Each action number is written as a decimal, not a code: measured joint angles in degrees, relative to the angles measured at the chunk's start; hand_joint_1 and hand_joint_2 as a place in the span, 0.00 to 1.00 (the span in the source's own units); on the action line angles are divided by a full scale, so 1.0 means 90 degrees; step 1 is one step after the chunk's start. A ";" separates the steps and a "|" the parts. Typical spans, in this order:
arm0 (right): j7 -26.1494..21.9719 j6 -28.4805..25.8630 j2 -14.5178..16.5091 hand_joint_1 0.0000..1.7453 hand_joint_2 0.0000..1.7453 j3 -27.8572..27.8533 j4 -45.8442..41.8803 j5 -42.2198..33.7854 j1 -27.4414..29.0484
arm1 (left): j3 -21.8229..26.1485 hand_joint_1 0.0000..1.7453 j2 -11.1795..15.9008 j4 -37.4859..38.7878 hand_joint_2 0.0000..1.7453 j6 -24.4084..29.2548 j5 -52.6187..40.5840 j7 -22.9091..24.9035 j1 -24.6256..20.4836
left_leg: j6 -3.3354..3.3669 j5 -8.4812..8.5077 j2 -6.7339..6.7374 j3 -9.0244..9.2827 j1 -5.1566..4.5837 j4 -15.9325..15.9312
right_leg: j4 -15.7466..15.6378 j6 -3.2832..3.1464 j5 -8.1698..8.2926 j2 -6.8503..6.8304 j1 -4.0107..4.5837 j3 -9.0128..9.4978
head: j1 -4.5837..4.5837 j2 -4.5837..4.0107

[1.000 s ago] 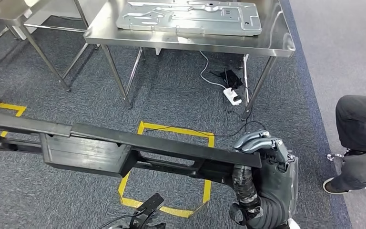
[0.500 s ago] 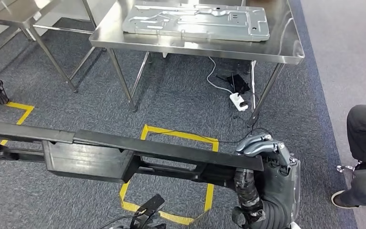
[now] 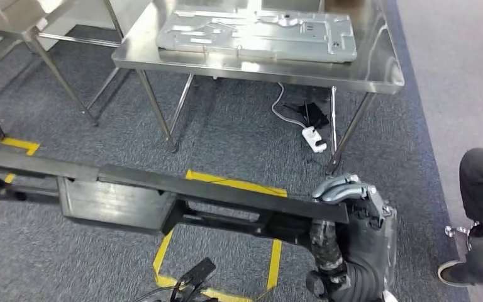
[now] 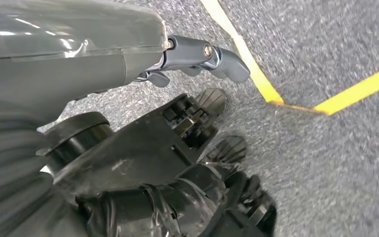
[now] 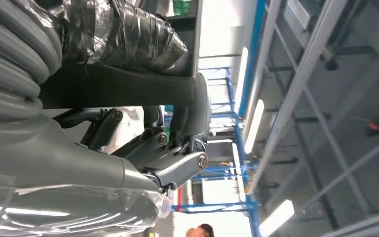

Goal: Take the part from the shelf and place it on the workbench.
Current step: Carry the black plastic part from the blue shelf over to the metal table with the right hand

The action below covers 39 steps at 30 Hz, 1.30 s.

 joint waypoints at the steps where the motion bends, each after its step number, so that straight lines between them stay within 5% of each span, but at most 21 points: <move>1: -0.0004 -0.0002 0.0000 1.00 1.00 0.0000 0.0000 -0.0001 -0.0001 | 0.0001 0.00 0.0009 0.0000 1.00 -0.0005 0.0011 -0.0018 0.0005 | 0.0021 -0.0007 -0.0003 0.0087 0.0019 -0.0053 | 0.0080 0.0023 -0.0012 0.0001 0.0003 0.0008 | 0.0009 0.0000; 3: -0.0042 -0.0013 0.0002 1.00 1.00 0.0000 0.0004 -0.0007 -0.0014 | 0.0012 0.00 0.0034 0.0001 1.00 -0.0015 0.0043 -0.0063 -0.0002 | 0.0069 -0.0034 -0.0011 0.0268 0.0051 -0.0124 | 0.0519 0.0077 -0.0159 0.0009 -0.0003 -0.0218 | 0.0034 0.0001; 7: -0.0176 -0.0017 0.0022 1.00 1.00 0.0000 0.0080 -0.0087 -0.0023 | 0.0070 0.00 0.0079 0.0003 1.00 -0.0041 0.0136 -0.0165 0.0059 | 0.0099 -0.0187 -0.0027 0.0443 0.0061 -0.0133 | 0.1677 0.0150 -0.0564 0.0009 -0.0041 -0.1128 | 0.0063 0.0001; 9: -0.0245 0.0000 0.0047 1.00 1.00 0.0001 0.0144 -0.0150 -0.0037 | 0.0108 0.00 0.0099 0.0004 1.00 -0.0042 0.0181 -0.0212 0.0107 | 0.0062 -0.0296 -0.0054 0.0575 0.0078 -0.0127 | 0.1276 0.0170 -0.0215 0.0006 -0.0069 -0.1144 | 0.0063 0.0001; 11: -0.0296 0.0006 0.0076 1.00 1.00 0.0002 0.0210 -0.0206 -0.0071 | 0.0124 0.00 0.0113 0.0007 1.00 -0.0041 0.0207 -0.0240 0.0126 | -0.0001 -0.0417 -0.0077 0.0719 0.0092 -0.0114 | 0.0488 0.0177 0.0347 0.0003 -0.0084 -0.0929 | 0.0065 0.0001; 12: -0.0315 0.0002 0.0084 1.00 1.00 0.0001 0.0239 -0.0234 -0.0090 | 0.0127 0.00 0.0121 0.0009 1.00 -0.0041 0.0212 -0.0248 0.0127 | -0.0042 -0.0468 -0.0086 0.0757 0.0094 -0.0110 | 0.0222 0.0153 0.0478 -0.0001 -0.0073 -0.0852 | 0.0069 0.0001; 16: -0.0333 -0.0044 0.0112 1.00 1.00 0.0002 0.0302 -0.0276 -0.0121 | 0.0132 0.00 0.0149 0.0015 1.00 -0.0043 0.0206 -0.0256 0.0138 | -0.0194 -0.0552 -0.0085 0.0815 0.0090 -0.0069 | 0.0016 -0.0033 0.0562 -0.0002 -0.0038 -0.0726 | 0.0066 0.0000; 18: -0.0338 -0.0101 0.0140 1.00 1.00 0.0002 0.0321 -0.0237 -0.0131 | 0.0134 0.00 0.0162 0.0017 1.00 -0.0045 0.0188 -0.0256 0.0129 | -0.0245 -0.0601 -0.0058 0.0659 0.0101 0.0287 | -0.0019 -0.0116 0.0526 -0.0009 -0.0060 -0.0615 | 0.0055 0.0000; 21: -0.0352 -0.0154 0.0190 1.00 1.00 0.0002 0.0352 -0.0154 -0.0128 | 0.0134 0.00 0.0169 0.0018 1.00 -0.0048 0.0165 -0.0248 0.0132 | -0.0314 -0.0943 -0.0031 -0.0069 0.0120 0.1344 | -0.0039 -0.0178 0.0418 -0.0012 -0.0060 -0.0488 | 0.0043 0.0000; 23: -0.0354 -0.0152 0.0211 1.00 1.00 0.0002 0.0385 -0.0115 -0.0121 | 0.0134 0.00 0.0173 0.0021 1.00 -0.0050 0.0162 -0.0233 0.0144 | -0.0323 -0.1020 -0.0023 -0.0404 0.0125 0.1570 | -0.0038 -0.0178 0.0328 0.0007 -0.0054 -0.0386 | 0.0042 0.0000; 27: -0.0337 -0.0140 0.0230 1.00 1.00 0.0002 0.0432 -0.0106 -0.0121 | 0.0148 0.00 0.0180 0.0027 1.00 -0.0031 0.0154 -0.0207 0.0150 | -0.0225 -0.0136 -0.0007 -0.0180 0.0091 0.0359 | -0.0045 -0.0119 0.0120 0.0032 -0.0048 -0.0122 | 0.0051 0.0000; 32: -0.0260 -0.0042 0.0219 1.00 1.00 0.0002 0.0439 -0.0114 -0.0122 | 0.0170 0.00 0.0142 0.0036 1.00 0.0063 0.0097 -0.0148 0.0160 | -0.0009 -0.0060 -0.0010 0.0110 0.0052 0.0007 | 0.0145 0.0087 0.0012 0.0036 -0.0026 0.0044 | 0.0066 0.0001; 34: -0.0227 0.0013 0.0215 1.00 1.00 0.0002 0.0429 -0.0121 -0.0135 | 0.0189 0.00 0.0114 0.0038 1.00 0.0097 0.0089 -0.0142 0.0118 | 0.0060 -0.0073 0.0000 0.0256 0.0071 -0.0021 | 0.0558 0.0146 -0.0168 0.0034 -0.0035 -0.0145 | 0.0077 0.0001; 37: -0.0205 0.0078 0.0207 1.00 1.00 0.0002 0.0421 -0.0126 -0.0134 | 0.0227 0.00 0.0060 0.0039 1.00 0.0089 0.0086 -0.0138 0.0072 | 0.0120 -0.0156 0.0000 0.0344 0.0064 -0.0020 | 0.1424 0.0205 -0.0559 0.0035 -0.0034 -0.0783 | 0.0092 0.0000; 39: -0.0202 0.0108 0.0191 1.00 1.00 0.0002 0.0423 -0.0126 -0.0133 | 0.0231 0.00 0.0041 0.0039 1.00 0.0067 0.0084 -0.0129 0.0085 | 0.0120 -0.0249 -0.0008 0.0445 0.0062 -0.0020 | 0.1340 0.0214 -0.0468 0.0033 -0.0032 -0.0973 | 0.0092 0.0000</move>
